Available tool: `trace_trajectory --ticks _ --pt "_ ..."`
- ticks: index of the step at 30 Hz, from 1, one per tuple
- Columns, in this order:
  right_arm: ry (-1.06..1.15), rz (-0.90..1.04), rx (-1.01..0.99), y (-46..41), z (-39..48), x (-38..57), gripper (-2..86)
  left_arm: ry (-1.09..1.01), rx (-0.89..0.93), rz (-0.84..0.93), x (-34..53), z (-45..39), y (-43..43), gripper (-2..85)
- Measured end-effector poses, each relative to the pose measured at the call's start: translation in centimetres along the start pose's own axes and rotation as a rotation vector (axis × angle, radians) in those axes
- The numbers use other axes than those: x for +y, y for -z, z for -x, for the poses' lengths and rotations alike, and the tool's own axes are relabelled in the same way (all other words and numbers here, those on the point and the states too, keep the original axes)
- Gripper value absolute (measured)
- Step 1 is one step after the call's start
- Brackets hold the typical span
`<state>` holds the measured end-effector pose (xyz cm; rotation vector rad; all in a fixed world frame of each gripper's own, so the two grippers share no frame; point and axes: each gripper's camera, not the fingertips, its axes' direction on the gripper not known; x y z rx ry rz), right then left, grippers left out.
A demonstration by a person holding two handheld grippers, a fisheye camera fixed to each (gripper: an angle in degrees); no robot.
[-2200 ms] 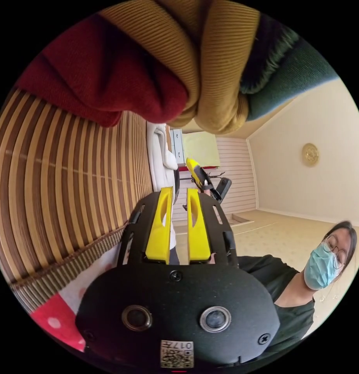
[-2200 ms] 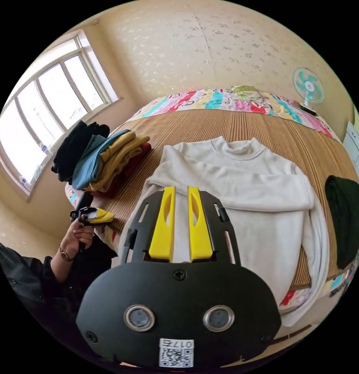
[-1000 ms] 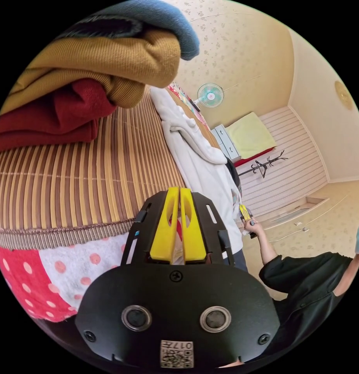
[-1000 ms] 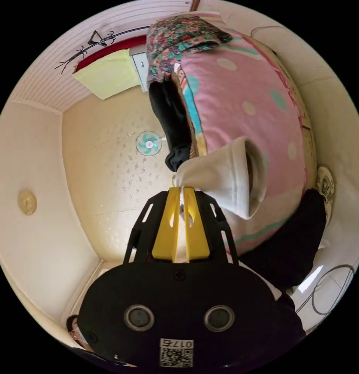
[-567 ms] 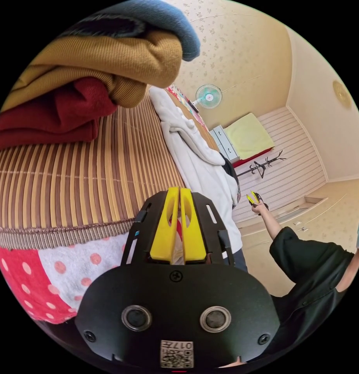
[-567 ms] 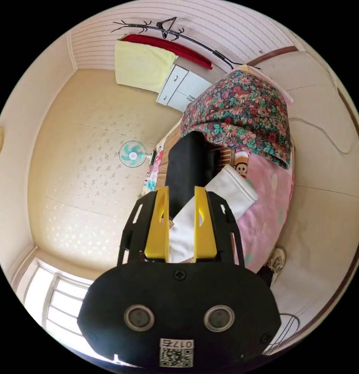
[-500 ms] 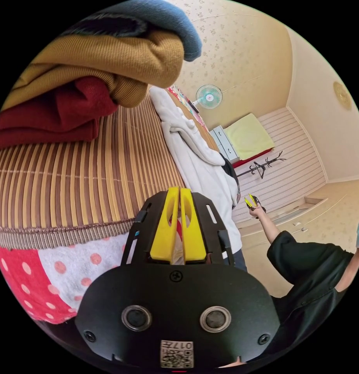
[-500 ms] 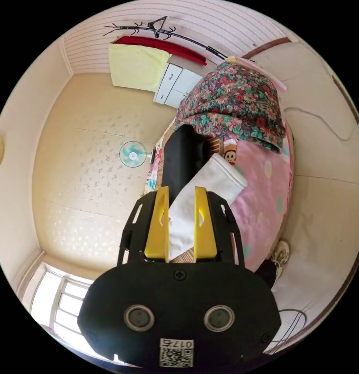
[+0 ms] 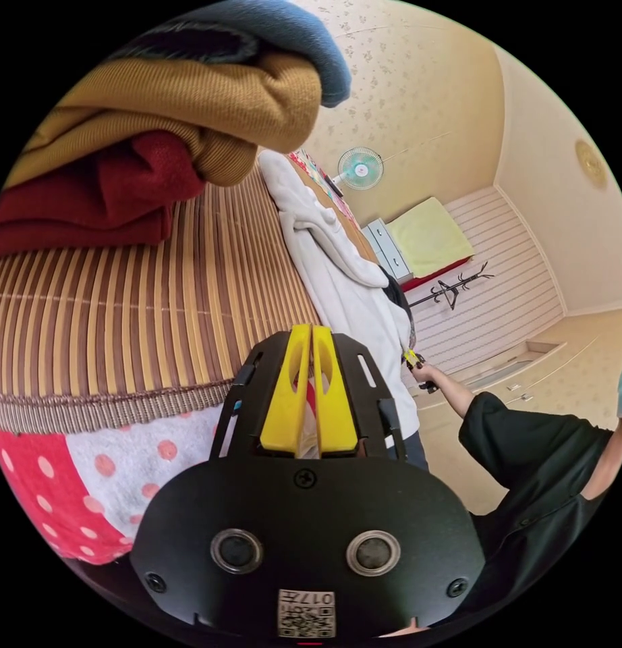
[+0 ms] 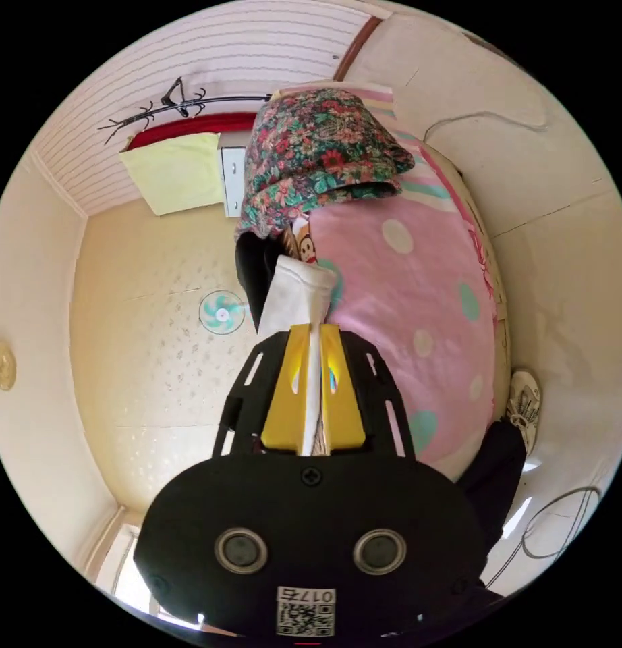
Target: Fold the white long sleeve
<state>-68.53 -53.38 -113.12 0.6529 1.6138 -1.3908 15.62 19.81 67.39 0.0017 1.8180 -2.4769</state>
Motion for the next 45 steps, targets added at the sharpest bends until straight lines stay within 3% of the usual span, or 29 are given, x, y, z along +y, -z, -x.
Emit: trace_trajectory --ticks 3,9,14,17,21,23,26,29,34,39,41,45 --pt "0.149 0.003 0.051 -0.5 5.6 0.8 3.8 0.007 0.005 -0.002 0.1 0.1 0.1 -1.0" --pt "0.417 0.093 -0.156 -3.4 18.7 6.8 3.2 0.012 0.014 0.002 -0.1 0.1 0.1 -1.0" --pt "0.796 0.411 -0.477 -11.3 29.9 24.5 3.1 0.008 0.025 0.000 -0.1 0.2 0.2 -1.0" --pt "0.940 0.670 -0.547 -17.9 30.8 36.8 3.3 0.007 0.023 -0.003 -0.1 0.1 0.2 -1.0" --pt "0.928 0.903 -0.364 -25.6 25.2 50.1 3.5 -0.004 0.021 -0.013 0.0 -0.1 0.1 -1.0" --pt "0.954 1.038 -0.180 -29.3 19.9 56.7 3.9 -0.018 0.021 -0.023 0.1 -0.2 0.0 -0.9" --pt "1.009 1.187 0.031 -31.9 14.4 61.1 5.0 -0.047 0.002 -0.047 0.3 -0.7 -0.1 -0.8" --pt "1.008 1.304 0.031 -31.3 13.2 62.1 8.4 -0.078 -0.042 -0.053 0.3 -1.7 -0.3 -0.1" --pt "1.209 1.238 0.014 -23.4 17.2 59.5 10.1 -0.111 0.023 -0.069 -0.4 -2.4 0.0 8.5" --pt "1.392 0.950 0.276 -13.7 18.1 52.8 10.2 -0.127 0.056 0.004 -1.4 -3.7 -0.7 10.7" --pt "1.337 0.894 0.377 -10.1 17.0 48.5 10.6 -0.154 0.075 0.096 -2.1 -4.7 -1.1 10.2" --pt "1.232 0.855 0.469 -5.3 14.5 43.4 11.4 -0.263 -0.028 0.493 -2.7 -7.0 -3.2 10.8"
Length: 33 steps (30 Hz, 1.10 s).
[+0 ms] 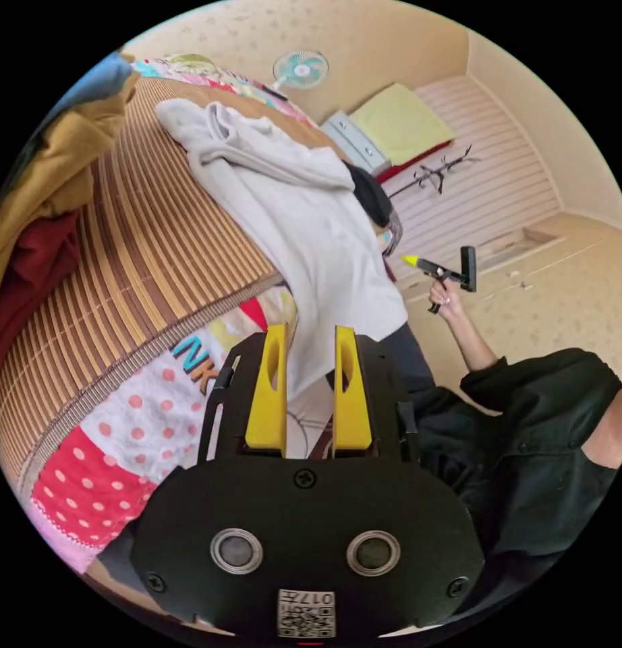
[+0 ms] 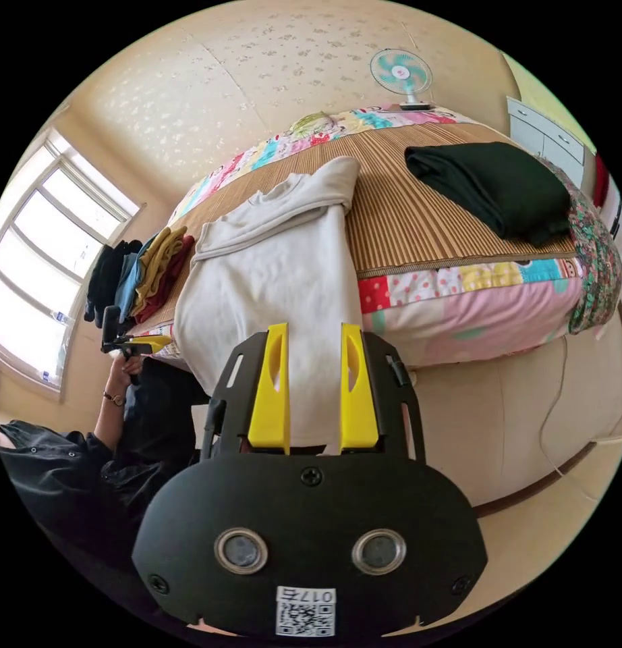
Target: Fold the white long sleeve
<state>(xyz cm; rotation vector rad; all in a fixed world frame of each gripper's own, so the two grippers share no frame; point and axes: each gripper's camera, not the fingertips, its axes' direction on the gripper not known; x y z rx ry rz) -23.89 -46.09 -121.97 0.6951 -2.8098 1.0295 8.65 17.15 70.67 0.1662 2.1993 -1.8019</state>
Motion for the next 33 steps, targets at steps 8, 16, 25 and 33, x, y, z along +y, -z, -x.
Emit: trace_trajectory --ticks 8,16,25,33 --pt "-0.143 -0.009 -0.013 0.1 -6.9 6.3 13.7 -0.057 -0.246 0.517 -2.4 -0.9 -11.4 15.3" --pt "-0.228 0.018 -0.247 -0.8 -13.0 8.8 15.9 0.029 -0.081 0.591 -2.2 4.2 -15.0 5.2" --pt "-0.418 -0.006 -0.456 -0.9 -23.4 13.9 18.9 -0.024 0.396 0.244 2.3 3.4 -3.3 5.0" --pt "-0.555 -0.173 -0.892 -5.0 -27.5 19.7 8.2 -0.077 0.700 -0.161 6.1 4.6 4.7 4.9"
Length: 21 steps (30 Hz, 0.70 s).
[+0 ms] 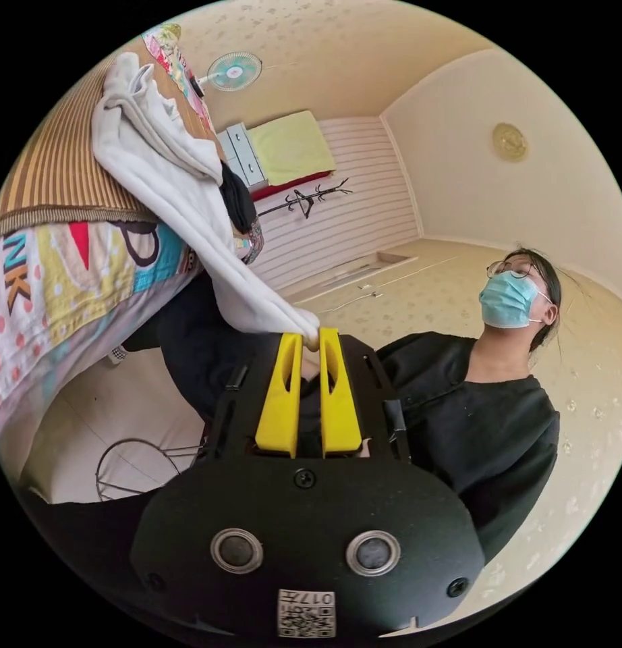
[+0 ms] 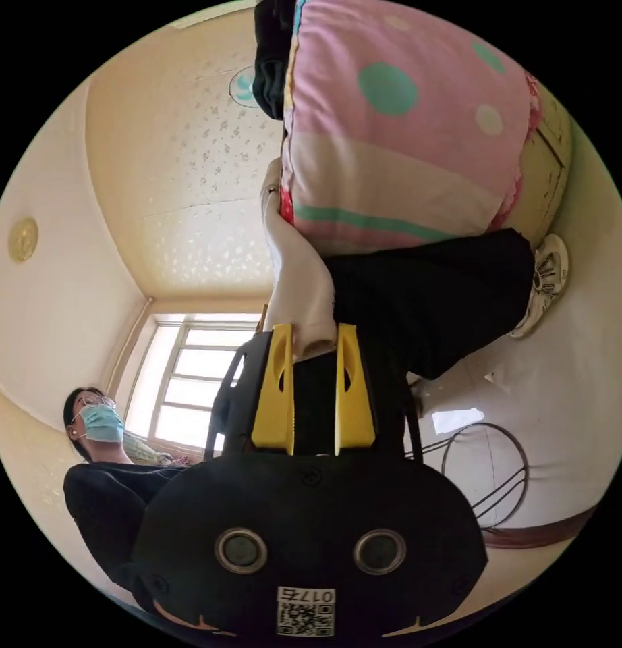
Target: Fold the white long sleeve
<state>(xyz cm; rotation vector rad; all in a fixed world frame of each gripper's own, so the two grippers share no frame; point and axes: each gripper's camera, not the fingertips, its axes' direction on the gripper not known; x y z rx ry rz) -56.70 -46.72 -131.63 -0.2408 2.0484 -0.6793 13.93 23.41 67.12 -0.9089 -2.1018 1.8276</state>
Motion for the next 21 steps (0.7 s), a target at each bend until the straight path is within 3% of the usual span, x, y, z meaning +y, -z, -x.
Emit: trace_trajectory --ticks 6,12,16,21 --pt "0.169 -0.177 -0.246 4.9 3.4 2.0 3.9 -0.056 -0.035 -0.065 -0.4 -3.0 2.8 4.9" --pt "0.509 -0.059 -0.189 5.3 16.9 2.1 3.3 -0.197 0.002 -0.174 -0.1 -8.8 6.5 4.9" --pt "0.651 -0.103 -0.262 5.9 24.3 3.8 3.0 -0.281 0.007 -0.200 1.8 -13.6 7.6 5.0" --pt "0.657 -0.111 -0.125 4.4 26.1 3.1 2.7 -0.082 -0.088 -0.329 3.5 -12.1 8.2 5.0"
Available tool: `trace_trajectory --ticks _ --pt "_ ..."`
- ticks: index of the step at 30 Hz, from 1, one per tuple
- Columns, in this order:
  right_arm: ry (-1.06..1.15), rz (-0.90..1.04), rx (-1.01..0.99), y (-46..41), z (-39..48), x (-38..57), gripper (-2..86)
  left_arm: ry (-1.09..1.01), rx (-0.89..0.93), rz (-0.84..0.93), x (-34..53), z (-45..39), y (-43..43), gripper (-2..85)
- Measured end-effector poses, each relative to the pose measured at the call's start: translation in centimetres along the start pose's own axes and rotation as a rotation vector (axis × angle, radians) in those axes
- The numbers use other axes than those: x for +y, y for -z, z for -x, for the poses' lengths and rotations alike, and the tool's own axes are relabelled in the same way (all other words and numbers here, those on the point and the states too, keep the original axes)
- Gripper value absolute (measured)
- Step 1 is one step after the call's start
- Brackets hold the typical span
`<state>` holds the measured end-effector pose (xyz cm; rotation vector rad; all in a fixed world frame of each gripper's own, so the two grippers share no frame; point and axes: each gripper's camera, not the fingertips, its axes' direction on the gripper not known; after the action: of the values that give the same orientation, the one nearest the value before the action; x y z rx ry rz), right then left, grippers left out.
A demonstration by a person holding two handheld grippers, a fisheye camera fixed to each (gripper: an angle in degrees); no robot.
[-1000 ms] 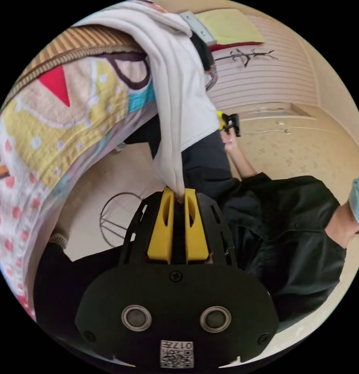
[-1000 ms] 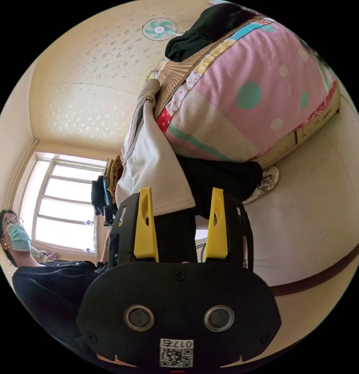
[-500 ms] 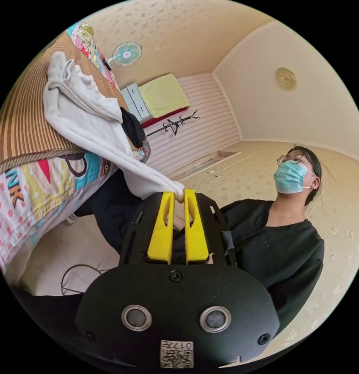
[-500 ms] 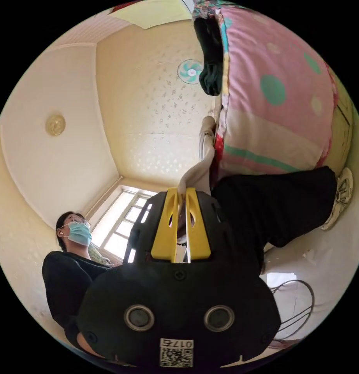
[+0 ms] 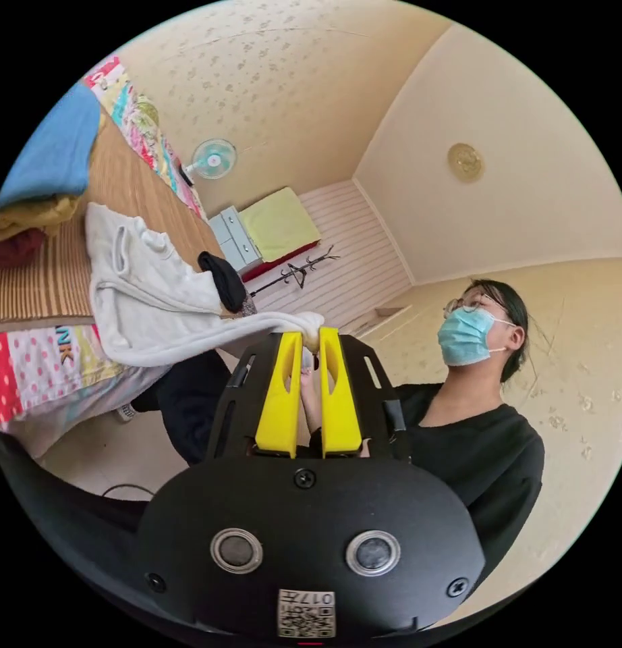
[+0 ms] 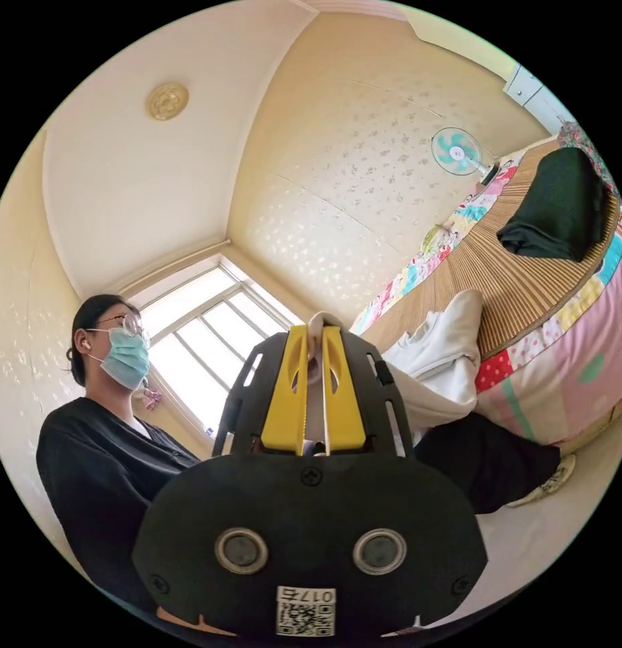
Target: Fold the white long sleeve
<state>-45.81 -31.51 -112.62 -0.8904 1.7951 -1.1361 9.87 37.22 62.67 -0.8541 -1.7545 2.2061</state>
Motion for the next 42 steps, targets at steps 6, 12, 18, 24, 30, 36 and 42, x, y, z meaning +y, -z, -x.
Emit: trace_trajectory --ticks 6,12,18,24,30,36,42 --pt "-0.035 0.043 0.188 -7.0 -2.9 -5.9 3.3 0.062 -0.193 -0.156 -4.1 2.6 -1.8 5.0" --pt "0.021 0.135 0.448 -20.0 -8.2 -15.5 6.2 -0.001 -0.568 -0.245 -14.7 4.1 -7.4 7.3" --pt "0.024 0.179 0.600 -27.4 -11.2 -15.9 15.9 -0.068 -0.912 -0.286 -14.8 4.2 -12.7 14.7" --pt "0.081 0.262 0.790 -30.0 -11.2 -11.6 13.9 -0.036 -0.960 -0.133 -12.3 7.7 -17.3 14.0" --pt "0.120 0.414 0.980 -36.0 -12.0 -12.6 13.3 0.020 -0.947 -0.059 -15.7 10.0 -21.0 13.4" --pt "0.155 0.695 1.090 -44.1 -14.7 -14.8 12.0 -0.027 -1.158 0.031 -18.6 11.5 -26.2 12.2" --pt "0.243 0.605 1.107 -45.4 -13.7 -13.1 4.8 0.047 -1.192 -0.005 -16.9 13.7 -27.3 2.3"
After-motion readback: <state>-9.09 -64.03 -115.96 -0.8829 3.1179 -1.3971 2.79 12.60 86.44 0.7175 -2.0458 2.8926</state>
